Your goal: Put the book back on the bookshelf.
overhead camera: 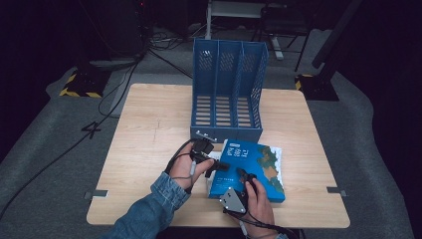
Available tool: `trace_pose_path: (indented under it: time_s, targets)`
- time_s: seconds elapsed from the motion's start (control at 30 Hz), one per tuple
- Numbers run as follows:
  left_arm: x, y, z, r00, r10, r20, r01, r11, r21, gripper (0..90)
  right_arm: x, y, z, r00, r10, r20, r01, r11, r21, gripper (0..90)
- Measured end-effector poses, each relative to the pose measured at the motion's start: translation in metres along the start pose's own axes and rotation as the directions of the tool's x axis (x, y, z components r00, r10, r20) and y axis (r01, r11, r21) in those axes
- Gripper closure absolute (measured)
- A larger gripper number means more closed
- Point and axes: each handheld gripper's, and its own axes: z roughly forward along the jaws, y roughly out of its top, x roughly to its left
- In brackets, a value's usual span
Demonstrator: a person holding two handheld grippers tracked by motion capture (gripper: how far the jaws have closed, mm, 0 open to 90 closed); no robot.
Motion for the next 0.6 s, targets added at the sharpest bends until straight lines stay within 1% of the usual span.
trace_pose_path:
  time_s: [0.03,0.07,0.13,0.17,0.27,0.43,0.6]
  targets:
    - [-0.0002,0.0,0.0005,1.0,0.0,-0.005,0.0,1.0,-0.001,78.8,0.0,0.0,0.0,1.0,0.0,0.0,0.0,1.0,0.0,0.0]
    - [-0.0004,0.0001,0.0008,1.0,0.001,-0.008,-0.001,1.0,0.002,78.8,0.0,-0.0011,0.001,1.0,-0.002,0.003,0.002,1.0,-0.011,0.0]
    - [-0.0013,-0.0008,0.0037,0.9998,-0.001,-0.022,0.001,1.0,0.002,78.6,0.0007,-0.0044,0.0049,0.9995,0.007,0.031,-0.006,0.999,-0.043,0.2]
    - [-0.0013,-0.0008,0.0037,0.9998,-0.001,-0.022,0.001,1.0,0.002,78.7,0.0007,-0.0044,0.0049,0.9995,0.007,0.031,-0.006,0.999,-0.043,0.2]
    - [-0.0007,-0.001,0.0041,0.9998,-0.001,-0.02,0.001,1.0,-0.004,78.6,0.0001,-0.0069,0.0063,0.9993,0.022,0.031,-0.02,0.998,-0.065,0.0]
    - [-0.0014,-0.0022,0.0051,0.9995,0.007,-0.029,-0.008,0.9998,-0.02,78.7,0.0017,-0.0086,0.0081,0.9978,0.048,0.045,-0.044,0.996,-0.081,0.0]
    - [-0.0002,-0.0035,0.0061,0.9991,0.017,-0.038,-0.018,0.9994,-0.028,78.6,-0.0001,-0.0092,0.0089,0.9976,0.062,0.03,-0.06,0.995,-0.079,0.5]
